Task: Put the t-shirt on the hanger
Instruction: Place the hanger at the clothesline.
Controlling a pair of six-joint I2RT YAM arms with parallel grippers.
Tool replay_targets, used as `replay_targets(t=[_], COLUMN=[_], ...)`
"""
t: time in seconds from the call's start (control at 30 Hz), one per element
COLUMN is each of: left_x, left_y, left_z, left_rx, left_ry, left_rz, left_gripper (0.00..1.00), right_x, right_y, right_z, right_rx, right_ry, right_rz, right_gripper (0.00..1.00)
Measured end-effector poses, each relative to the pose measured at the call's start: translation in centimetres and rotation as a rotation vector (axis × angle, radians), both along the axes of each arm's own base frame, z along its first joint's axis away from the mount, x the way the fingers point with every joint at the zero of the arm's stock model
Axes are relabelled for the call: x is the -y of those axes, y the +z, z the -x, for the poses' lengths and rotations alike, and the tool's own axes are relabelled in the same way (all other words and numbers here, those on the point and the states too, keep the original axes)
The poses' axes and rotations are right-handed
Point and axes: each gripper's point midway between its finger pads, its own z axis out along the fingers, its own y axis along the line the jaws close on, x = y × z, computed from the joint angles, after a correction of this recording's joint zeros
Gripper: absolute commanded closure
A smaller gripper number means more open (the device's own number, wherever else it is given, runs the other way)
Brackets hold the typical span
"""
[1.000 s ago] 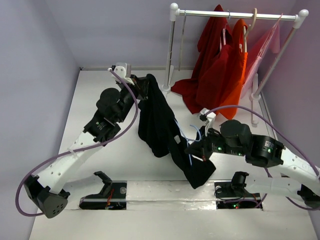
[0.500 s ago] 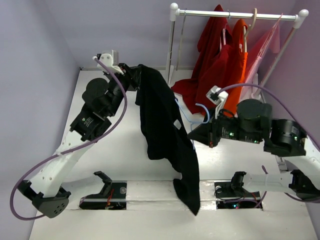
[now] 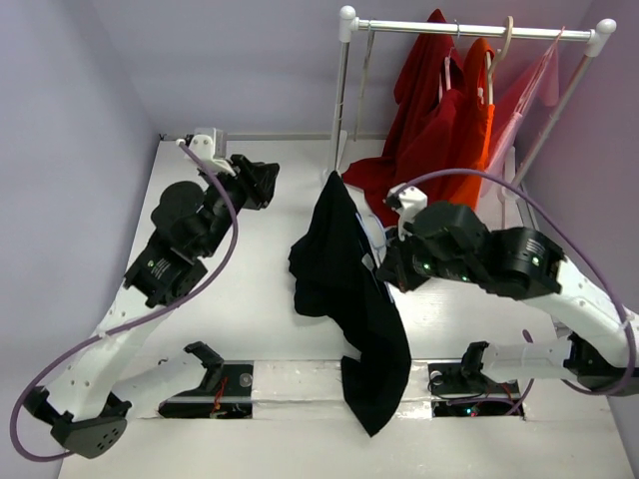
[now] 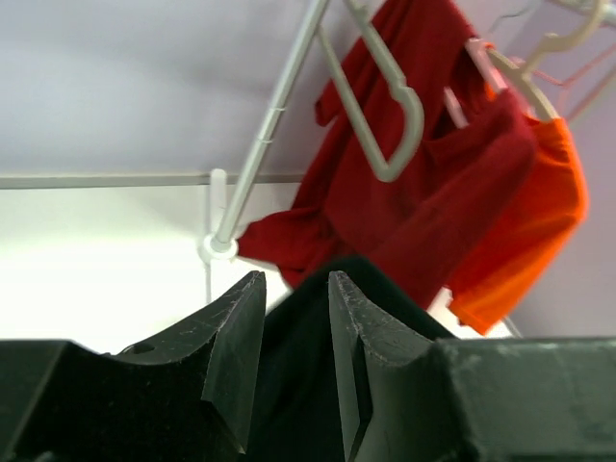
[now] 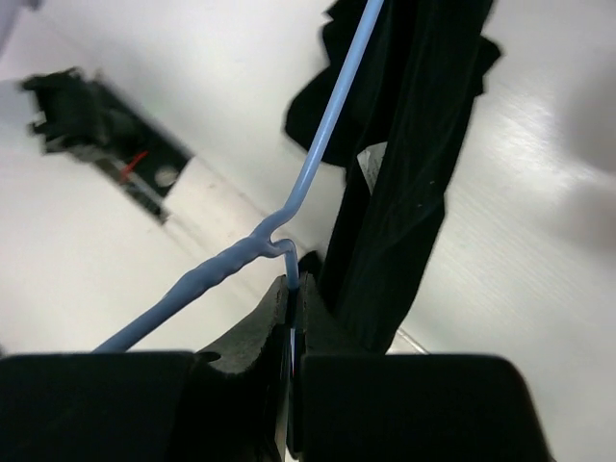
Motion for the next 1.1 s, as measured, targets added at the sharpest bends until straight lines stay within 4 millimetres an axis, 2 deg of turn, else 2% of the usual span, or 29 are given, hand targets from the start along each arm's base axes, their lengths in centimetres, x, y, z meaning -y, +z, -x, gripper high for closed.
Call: replay_targets(t=[0.17, 0.3, 0.43, 0.47, 0.57, 0.7, 0.73, 0.9, 1.1], left_x=[-1.2, -2.7, -3.9, -4.1, -4.4, -4.5, -4.5, -5.0, -5.8], left_y=[1.7, 3.2, 3.2, 3.2, 2.0, -1.6, -2.4, -4.0, -5.7], left_z=[2.7, 5.2, 7.0, 7.4, 8.1, 8.6, 8.8, 10.5, 11.6], left_rx=[0.040, 0.086, 0.107, 0.113, 0.108, 0.054, 0.041, 0.042, 0.066], left_ry=[-0.036, -0.053, -0.061, -0.063, -0.073, -0.088, -0.097, -0.133, -0.133], left_rz=[0.041, 0.075, 0.082, 0.083, 0.063, 0.017, 0.005, -0.006, -0.001], left_gripper=[0.68, 0.66, 0.56, 0.50, 0.32, 0.13, 0.04, 0.01, 0.01], right_x=[0.1, 1.3, 3.0, 3.4, 4.0, 3.5, 3.2, 3.0, 5.1], right_y=[-0.8, -0.9, -0.5, -0.4, 0.1, 1.3, 1.8, 4.3, 5.8], right_z=[-4.1, -8.0, -12.0, -13.1, -16.1, -19.3, -20.2, -24.2, -28.0], right_rx=[0.020, 0.032, 0.034, 0.035, 0.043, 0.061, 0.069, 0.123, 0.158], right_ry=[-0.120, -0.227, -0.328, -0.352, -0.409, -0.437, -0.442, -0.484, -0.552], right_rz=[0.095, 0.133, 0.149, 0.150, 0.150, 0.131, 0.119, 0.064, 0.009], right_gripper=[1.00, 1.00, 1.00, 1.00, 1.00, 1.00, 1.00, 1.00, 1.00])
